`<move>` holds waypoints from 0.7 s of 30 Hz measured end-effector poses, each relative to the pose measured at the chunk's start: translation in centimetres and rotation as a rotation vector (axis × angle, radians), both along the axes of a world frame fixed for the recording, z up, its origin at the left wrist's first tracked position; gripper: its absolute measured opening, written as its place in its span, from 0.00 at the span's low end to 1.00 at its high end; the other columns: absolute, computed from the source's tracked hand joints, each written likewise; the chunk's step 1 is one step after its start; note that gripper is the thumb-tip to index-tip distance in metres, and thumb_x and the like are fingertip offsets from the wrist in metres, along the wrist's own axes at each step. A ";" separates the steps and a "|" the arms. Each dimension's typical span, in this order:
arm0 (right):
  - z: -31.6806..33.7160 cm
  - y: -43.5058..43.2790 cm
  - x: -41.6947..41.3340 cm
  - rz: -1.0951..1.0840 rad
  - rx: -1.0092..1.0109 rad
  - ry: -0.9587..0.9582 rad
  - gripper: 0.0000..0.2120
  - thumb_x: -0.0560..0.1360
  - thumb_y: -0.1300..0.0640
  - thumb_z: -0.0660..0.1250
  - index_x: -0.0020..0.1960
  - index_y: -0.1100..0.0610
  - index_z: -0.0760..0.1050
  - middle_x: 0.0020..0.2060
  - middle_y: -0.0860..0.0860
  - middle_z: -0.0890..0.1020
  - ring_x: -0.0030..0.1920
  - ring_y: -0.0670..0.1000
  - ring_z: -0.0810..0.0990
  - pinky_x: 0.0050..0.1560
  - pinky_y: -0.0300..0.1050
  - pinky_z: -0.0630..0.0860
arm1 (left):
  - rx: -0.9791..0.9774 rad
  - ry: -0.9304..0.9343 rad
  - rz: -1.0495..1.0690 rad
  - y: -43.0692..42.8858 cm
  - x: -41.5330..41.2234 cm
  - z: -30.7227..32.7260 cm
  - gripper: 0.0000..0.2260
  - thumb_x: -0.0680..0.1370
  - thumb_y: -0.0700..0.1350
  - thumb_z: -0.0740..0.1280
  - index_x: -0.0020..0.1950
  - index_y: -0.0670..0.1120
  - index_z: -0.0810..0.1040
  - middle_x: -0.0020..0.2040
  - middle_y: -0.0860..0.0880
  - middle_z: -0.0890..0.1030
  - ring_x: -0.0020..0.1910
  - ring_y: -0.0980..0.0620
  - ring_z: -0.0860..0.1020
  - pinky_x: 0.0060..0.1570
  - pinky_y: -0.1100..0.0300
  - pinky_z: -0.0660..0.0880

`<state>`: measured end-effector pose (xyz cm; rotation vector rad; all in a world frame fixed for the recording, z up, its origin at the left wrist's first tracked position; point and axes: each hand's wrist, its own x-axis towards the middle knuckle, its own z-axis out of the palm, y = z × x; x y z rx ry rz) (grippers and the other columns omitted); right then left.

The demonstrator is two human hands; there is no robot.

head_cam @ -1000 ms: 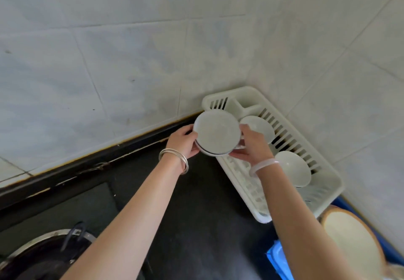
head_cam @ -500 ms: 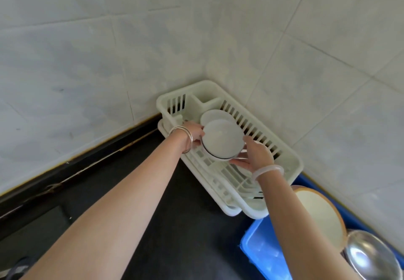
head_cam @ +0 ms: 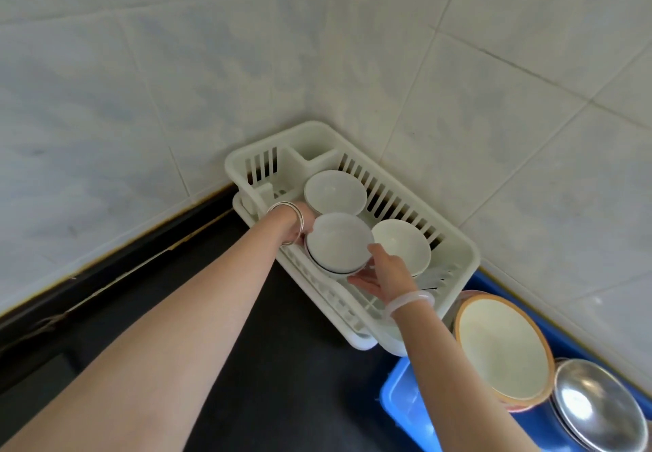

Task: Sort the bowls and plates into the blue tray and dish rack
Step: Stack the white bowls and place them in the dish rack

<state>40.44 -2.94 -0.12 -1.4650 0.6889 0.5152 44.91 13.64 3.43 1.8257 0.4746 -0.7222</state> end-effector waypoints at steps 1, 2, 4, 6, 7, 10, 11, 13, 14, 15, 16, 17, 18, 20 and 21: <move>-0.2 0.1 0.0 -0.006 -0.004 0.005 0.11 0.76 0.53 0.63 0.45 0.62 0.71 0.40 0.62 0.82 0.40 0.58 0.83 0.29 0.42 0.81 | 0.019 0.013 -0.023 -0.1 0.3 -0.3 0.18 0.76 0.28 0.55 0.64 0.36 0.72 0.58 0.40 0.77 0.50 0.45 0.74 0.51 0.54 0.74; -0.4 0.1 -0.1 -0.007 -0.018 0.008 0.10 0.76 0.53 0.63 0.43 0.61 0.72 0.38 0.61 0.82 0.39 0.57 0.83 0.30 0.42 0.81 | 0.034 0.030 -0.037 -0.1 0.6 -0.5 0.18 0.76 0.27 0.55 0.64 0.36 0.71 0.60 0.38 0.76 0.53 0.43 0.74 0.53 0.53 0.74; -1.2 0.2 -0.1 0.024 -0.095 0.008 0.12 0.76 0.51 0.63 0.41 0.59 0.73 0.36 0.59 0.83 0.42 0.57 0.84 0.42 0.47 0.83 | 0.068 0.054 -0.049 -0.2 0.9 -0.9 0.18 0.76 0.27 0.55 0.64 0.35 0.71 0.60 0.38 0.75 0.59 0.41 0.74 0.58 0.51 0.73; -1.7 0.3 0.0 0.056 -0.152 0.000 0.13 0.76 0.50 0.62 0.39 0.59 0.74 0.35 0.58 0.83 0.44 0.58 0.84 0.48 0.50 0.81 | 0.111 0.064 -0.050 -0.1 1.4 -1.6 0.17 0.76 0.27 0.54 0.64 0.34 0.71 0.61 0.37 0.75 0.60 0.39 0.74 0.61 0.49 0.73; -1.8 0.3 0.1 0.052 -0.152 -0.005 0.13 0.76 0.50 0.62 0.38 0.59 0.74 0.35 0.57 0.83 0.42 0.57 0.84 0.44 0.48 0.81 | 0.115 0.069 -0.051 -0.2 1.5 -1.8 0.16 0.76 0.27 0.54 0.62 0.34 0.72 0.57 0.37 0.76 0.56 0.39 0.76 0.59 0.48 0.74; -1.8 0.4 0.1 0.059 -0.175 -0.023 0.13 0.77 0.51 0.61 0.40 0.58 0.75 0.36 0.58 0.83 0.39 0.55 0.83 0.36 0.42 0.79 | 0.118 0.082 -0.017 -0.3 1.6 -1.8 0.11 0.77 0.29 0.53 0.43 0.38 0.73 0.39 0.41 0.75 0.39 0.43 0.76 0.48 0.50 0.75; -1.7 0.4 0.0 0.070 -0.186 -0.030 0.13 0.77 0.51 0.60 0.40 0.59 0.75 0.38 0.59 0.83 0.39 0.55 0.82 0.36 0.42 0.79 | 0.120 0.086 -0.003 -0.3 1.6 -1.7 0.10 0.78 0.30 0.53 0.42 0.39 0.70 0.37 0.42 0.74 0.38 0.44 0.75 0.48 0.50 0.75; -1.6 0.4 -0.3 0.085 -0.175 -0.037 0.12 0.77 0.51 0.60 0.38 0.56 0.73 0.45 0.59 0.82 0.41 0.55 0.80 0.39 0.45 0.80 | 0.090 0.091 0.026 -0.4 1.5 -1.5 0.07 0.80 0.34 0.53 0.49 0.40 0.69 0.39 0.41 0.74 0.38 0.44 0.75 0.48 0.49 0.75; -1.5 0.2 -0.4 0.100 -0.165 -0.040 0.11 0.77 0.51 0.60 0.39 0.55 0.72 0.47 0.58 0.81 0.42 0.55 0.81 0.43 0.47 0.80 | 0.079 0.083 0.038 -0.5 1.6 -1.6 0.07 0.80 0.35 0.53 0.54 0.40 0.69 0.43 0.40 0.75 0.41 0.42 0.76 0.49 0.49 0.75; -1.4 0.1 -0.6 0.123 -0.156 -0.042 0.11 0.78 0.50 0.59 0.40 0.53 0.72 0.48 0.58 0.81 0.44 0.56 0.81 0.47 0.49 0.80 | 0.076 0.072 0.045 -0.5 1.6 -1.8 0.09 0.80 0.36 0.54 0.58 0.39 0.69 0.47 0.39 0.75 0.46 0.41 0.76 0.52 0.48 0.75; -1.4 0.0 -0.7 0.144 -0.147 -0.040 0.10 0.78 0.49 0.59 0.42 0.52 0.73 0.48 0.57 0.82 0.46 0.56 0.82 0.51 0.50 0.80 | 0.088 0.055 0.058 -0.5 1.7 -1.9 0.10 0.79 0.37 0.55 0.59 0.38 0.70 0.50 0.39 0.74 0.52 0.41 0.76 0.57 0.47 0.74; -1.2 -0.1 -0.9 0.159 -0.136 -0.035 0.09 0.78 0.48 0.59 0.43 0.51 0.73 0.47 0.55 0.82 0.47 0.54 0.81 0.52 0.50 0.79 | 0.110 0.024 0.068 -0.6 1.6 -2.0 0.10 0.79 0.37 0.55 0.58 0.38 0.71 0.51 0.39 0.74 0.55 0.41 0.75 0.60 0.46 0.73; -1.2 -0.2 -1.1 0.168 -0.120 -0.030 0.09 0.78 0.47 0.59 0.43 0.49 0.73 0.46 0.53 0.81 0.47 0.53 0.81 0.52 0.49 0.79 | 0.126 -0.021 0.083 -0.6 1.6 -2.3 0.08 0.78 0.38 0.56 0.54 0.40 0.72 0.51 0.40 0.74 0.55 0.41 0.75 0.61 0.46 0.72; -0.9 -0.2 -1.4 0.187 -0.108 -0.027 0.08 0.78 0.47 0.59 0.43 0.47 0.72 0.47 0.51 0.81 0.47 0.52 0.80 0.54 0.50 0.79 | 0.151 -0.097 0.101 -0.8 1.4 -2.5 0.06 0.78 0.38 0.57 0.47 0.41 0.74 0.48 0.41 0.75 0.51 0.42 0.74 0.57 0.50 0.73; -0.5 -0.3 -1.6 0.192 -0.107 -0.026 0.08 0.78 0.47 0.59 0.43 0.48 0.72 0.48 0.51 0.81 0.47 0.52 0.80 0.55 0.49 0.78 | 0.154 -0.125 0.109 -0.8 1.2 -2.5 0.07 0.77 0.39 0.58 0.43 0.42 0.74 0.46 0.42 0.75 0.49 0.43 0.74 0.53 0.52 0.73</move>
